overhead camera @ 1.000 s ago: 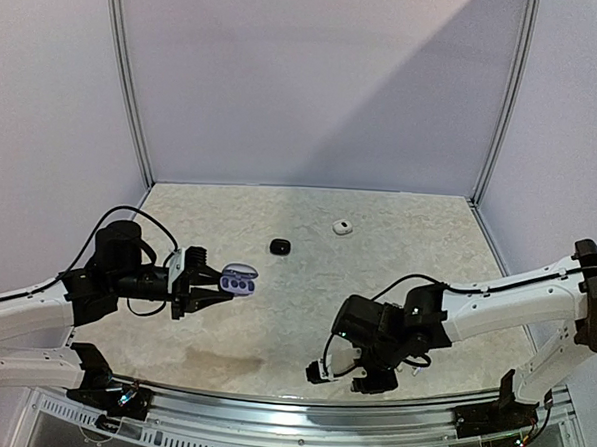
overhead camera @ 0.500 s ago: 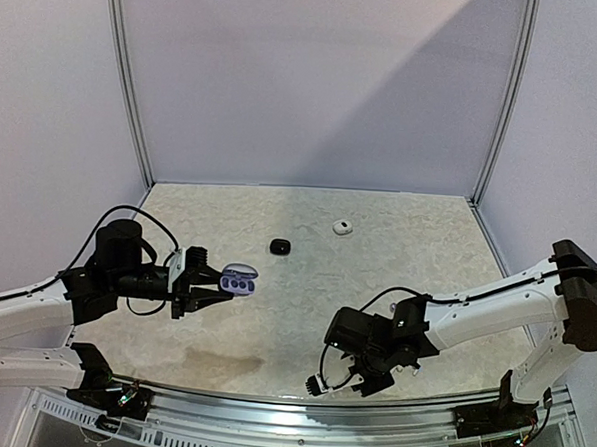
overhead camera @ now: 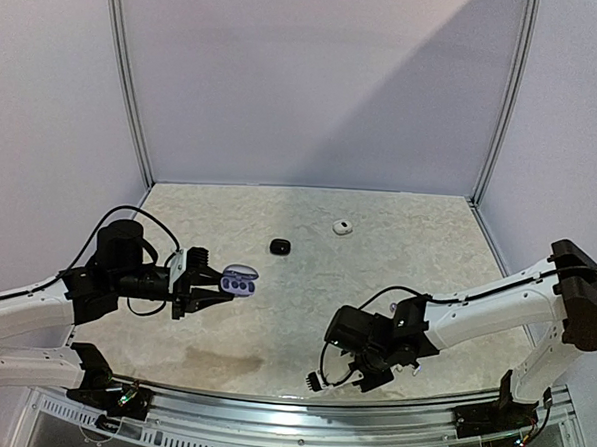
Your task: Insert the wireless bluetooth earbuds into the charging case
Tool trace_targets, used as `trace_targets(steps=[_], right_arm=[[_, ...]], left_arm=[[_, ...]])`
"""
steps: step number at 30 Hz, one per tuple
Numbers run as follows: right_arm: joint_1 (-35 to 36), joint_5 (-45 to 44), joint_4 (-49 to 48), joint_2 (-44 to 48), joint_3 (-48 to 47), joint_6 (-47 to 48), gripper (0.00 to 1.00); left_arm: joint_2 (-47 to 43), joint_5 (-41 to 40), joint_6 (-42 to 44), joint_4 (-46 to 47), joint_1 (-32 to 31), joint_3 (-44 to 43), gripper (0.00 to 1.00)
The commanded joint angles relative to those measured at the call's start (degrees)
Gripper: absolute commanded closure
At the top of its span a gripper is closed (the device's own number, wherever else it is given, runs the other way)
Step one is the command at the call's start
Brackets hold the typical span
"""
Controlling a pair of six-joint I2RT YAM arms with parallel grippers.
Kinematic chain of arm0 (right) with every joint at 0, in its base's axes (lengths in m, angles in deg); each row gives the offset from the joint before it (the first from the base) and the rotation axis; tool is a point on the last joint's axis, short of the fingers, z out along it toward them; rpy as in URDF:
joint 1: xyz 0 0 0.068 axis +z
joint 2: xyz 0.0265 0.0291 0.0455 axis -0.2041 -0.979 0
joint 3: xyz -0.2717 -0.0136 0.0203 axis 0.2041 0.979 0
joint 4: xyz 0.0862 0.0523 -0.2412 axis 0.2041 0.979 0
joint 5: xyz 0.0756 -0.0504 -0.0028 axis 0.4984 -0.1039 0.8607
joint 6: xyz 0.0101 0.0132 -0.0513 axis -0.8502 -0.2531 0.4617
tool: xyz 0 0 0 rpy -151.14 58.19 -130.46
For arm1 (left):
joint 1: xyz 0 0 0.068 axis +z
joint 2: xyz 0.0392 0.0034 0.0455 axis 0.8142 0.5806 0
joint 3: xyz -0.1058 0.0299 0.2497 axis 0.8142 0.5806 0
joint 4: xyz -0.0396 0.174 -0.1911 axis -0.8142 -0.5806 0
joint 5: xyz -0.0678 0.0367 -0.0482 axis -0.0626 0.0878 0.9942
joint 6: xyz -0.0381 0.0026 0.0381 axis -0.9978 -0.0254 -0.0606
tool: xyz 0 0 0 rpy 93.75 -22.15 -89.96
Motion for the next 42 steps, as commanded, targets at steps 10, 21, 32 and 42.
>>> trace_targets(steps=[10, 21, 32, 42], right_arm=[[-2.4, -2.9, -2.0, -3.3, -1.7, 5.5, 0.80], [-4.6, -4.6, -3.4, -5.0, -3.8, 9.5, 0.79], [-6.1, -5.7, -5.3, -6.1, -5.4, 12.3, 0.79], [-7.9, -6.8, -7.6, -6.3, -6.6, 14.5, 0.80]], left_arm=[[0.1, 0.1, 0.4, -0.7, -0.1, -1.1, 1.00], [0.0, 0.0, 0.5, -0.7, 0.0, -1.0, 1.00], [0.0, -0.1, 0.7, -0.8, 0.1, -0.9, 1.00], [0.0, -0.1, 0.6, -0.8, 0.1, -0.9, 1.00]])
